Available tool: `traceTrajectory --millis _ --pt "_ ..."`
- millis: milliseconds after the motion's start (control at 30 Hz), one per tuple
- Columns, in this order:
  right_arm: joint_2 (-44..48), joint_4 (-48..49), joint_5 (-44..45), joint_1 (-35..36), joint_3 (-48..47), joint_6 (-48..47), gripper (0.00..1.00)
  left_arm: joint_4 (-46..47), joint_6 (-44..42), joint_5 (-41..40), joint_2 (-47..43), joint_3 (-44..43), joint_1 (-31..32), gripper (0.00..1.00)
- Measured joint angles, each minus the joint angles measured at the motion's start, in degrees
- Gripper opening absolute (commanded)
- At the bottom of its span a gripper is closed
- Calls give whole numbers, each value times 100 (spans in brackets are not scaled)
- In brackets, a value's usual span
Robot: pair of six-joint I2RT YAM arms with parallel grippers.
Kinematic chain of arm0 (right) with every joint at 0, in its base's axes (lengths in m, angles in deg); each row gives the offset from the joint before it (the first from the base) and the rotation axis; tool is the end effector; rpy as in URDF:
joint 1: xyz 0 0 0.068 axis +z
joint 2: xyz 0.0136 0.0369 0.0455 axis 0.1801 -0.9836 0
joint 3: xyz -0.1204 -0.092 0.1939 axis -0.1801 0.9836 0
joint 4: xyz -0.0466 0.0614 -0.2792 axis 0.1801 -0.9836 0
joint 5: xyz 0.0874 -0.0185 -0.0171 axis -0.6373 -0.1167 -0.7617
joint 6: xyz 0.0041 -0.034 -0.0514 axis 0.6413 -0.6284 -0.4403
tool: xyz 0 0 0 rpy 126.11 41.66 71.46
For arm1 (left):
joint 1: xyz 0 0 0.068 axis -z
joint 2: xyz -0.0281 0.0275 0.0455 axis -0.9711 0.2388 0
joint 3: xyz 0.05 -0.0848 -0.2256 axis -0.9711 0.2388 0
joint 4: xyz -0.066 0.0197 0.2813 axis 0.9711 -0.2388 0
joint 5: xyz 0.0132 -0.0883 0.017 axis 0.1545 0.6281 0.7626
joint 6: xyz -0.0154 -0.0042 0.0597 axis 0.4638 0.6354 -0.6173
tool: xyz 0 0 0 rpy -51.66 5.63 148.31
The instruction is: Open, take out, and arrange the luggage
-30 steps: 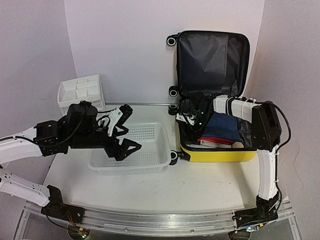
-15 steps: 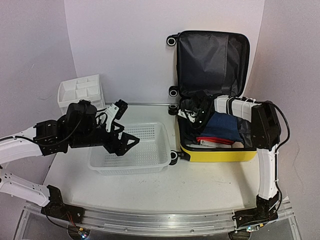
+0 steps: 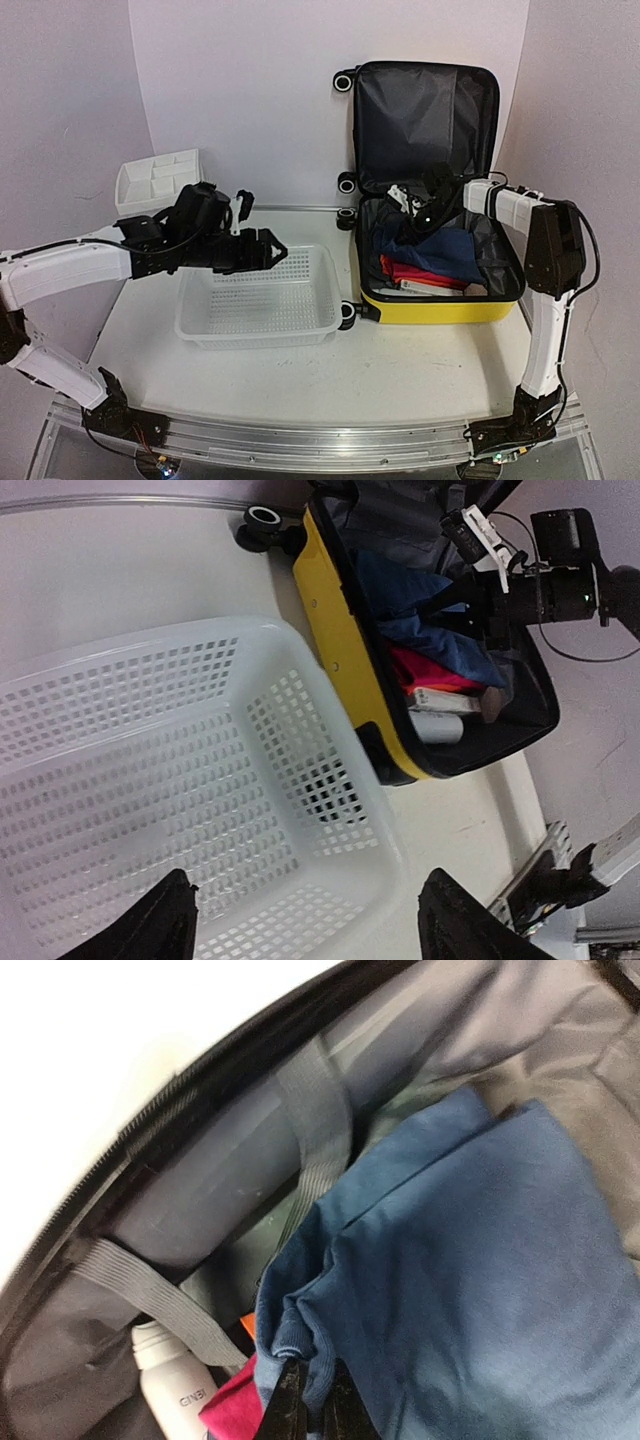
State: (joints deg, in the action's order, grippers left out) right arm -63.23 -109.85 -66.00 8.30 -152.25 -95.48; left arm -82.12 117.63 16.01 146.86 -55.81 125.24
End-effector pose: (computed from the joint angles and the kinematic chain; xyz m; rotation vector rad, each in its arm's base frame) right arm 0.4384 0.1640 0.1783 -0.9936 2.4091 0.4160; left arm 0.2219 -0.2542 0.2658 0.2696 2.2548 -0.7946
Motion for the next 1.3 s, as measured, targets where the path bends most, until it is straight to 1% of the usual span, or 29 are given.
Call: traceTrajectory --millis 100,233,367,433,567,633,833,933,1067,1200,1300 --pt "177 144 -238 -133 133 190 0 94 708 411 688 -695 -11 81" --pt "330 304 -444 -232 363 348 0 348 1781 1139 1886 -1897 -48 86" --pt "422 461 -669 -267 546 455 0 605 3045 1777 3298 -3215 -76 86" --pt "463 529 -748 -286 629 470 0 651 3783 2076 4096 -4011 -79 85" --pt "612 686 -857 -321 837 503 0 743 4815 2293 5324 -5287 -81 83" --pt "706 765 -898 -356 942 529 0 748 5224 2284 5744 -5689 -87 82" --pt "1016 1008 -977 -424 1235 562 0 688 5998 2164 6592 -6575 -90 82" --pt "1191 1113 -1038 -431 1375 562 0 671 6282 1954 6780 -6778 -63 84" --pt "1419 1263 -1132 -431 1648 557 0 437 6476 1613 6972 -7176 -20 85" --pt "1563 1399 -1259 -431 1899 553 0 245 6590 1357 7340 -7801 22 85" --pt "1641 1475 -1366 -428 2087 538 0 142 6607 1252 7523 -8115 66 84"
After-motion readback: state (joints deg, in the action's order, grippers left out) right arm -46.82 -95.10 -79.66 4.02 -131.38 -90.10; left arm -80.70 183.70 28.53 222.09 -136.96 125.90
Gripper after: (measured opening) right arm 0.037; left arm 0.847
